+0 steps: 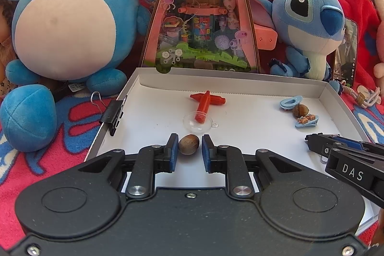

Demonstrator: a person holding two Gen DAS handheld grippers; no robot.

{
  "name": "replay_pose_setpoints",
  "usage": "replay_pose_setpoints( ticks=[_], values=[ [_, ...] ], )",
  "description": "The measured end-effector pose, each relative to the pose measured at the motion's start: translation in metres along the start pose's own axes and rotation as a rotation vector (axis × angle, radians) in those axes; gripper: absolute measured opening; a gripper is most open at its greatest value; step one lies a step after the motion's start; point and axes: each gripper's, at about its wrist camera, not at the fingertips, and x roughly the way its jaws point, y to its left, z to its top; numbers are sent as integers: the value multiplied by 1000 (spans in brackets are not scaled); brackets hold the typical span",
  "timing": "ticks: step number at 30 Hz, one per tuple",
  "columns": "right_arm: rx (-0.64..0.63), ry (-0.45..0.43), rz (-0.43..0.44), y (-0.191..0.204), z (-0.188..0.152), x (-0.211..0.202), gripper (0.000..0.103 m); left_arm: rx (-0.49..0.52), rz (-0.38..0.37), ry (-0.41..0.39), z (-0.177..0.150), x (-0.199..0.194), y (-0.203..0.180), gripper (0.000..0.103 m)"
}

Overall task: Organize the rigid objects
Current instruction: 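Lower and open the left tool to drop the nut while the right tool releases the binder clip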

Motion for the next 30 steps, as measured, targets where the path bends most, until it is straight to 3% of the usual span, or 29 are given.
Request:
replay_pose_setpoints(
  ticks=[19, 22, 25, 28, 30],
  values=[
    [-11, -15, -2, 1, -1, 2, 38, -15, -32, -20, 1, 2, 4, 22],
    [-9, -17, 1, 1, -1, 1, 51, -32, -54, -23, 1, -1, 6, 30],
    [-12, -28, 4, 1, -1, -3, 53, -47, -61, -57, 1, -7, 9, 43],
    [-20, -46, 7, 2, -2, -9, 67, -47, -62, -71, 2, -14, 11, 47],
    [-36, -54, 14, 3, -3, -15, 67, -47, -62, -69, 1, -19, 12, 47]
  ],
)
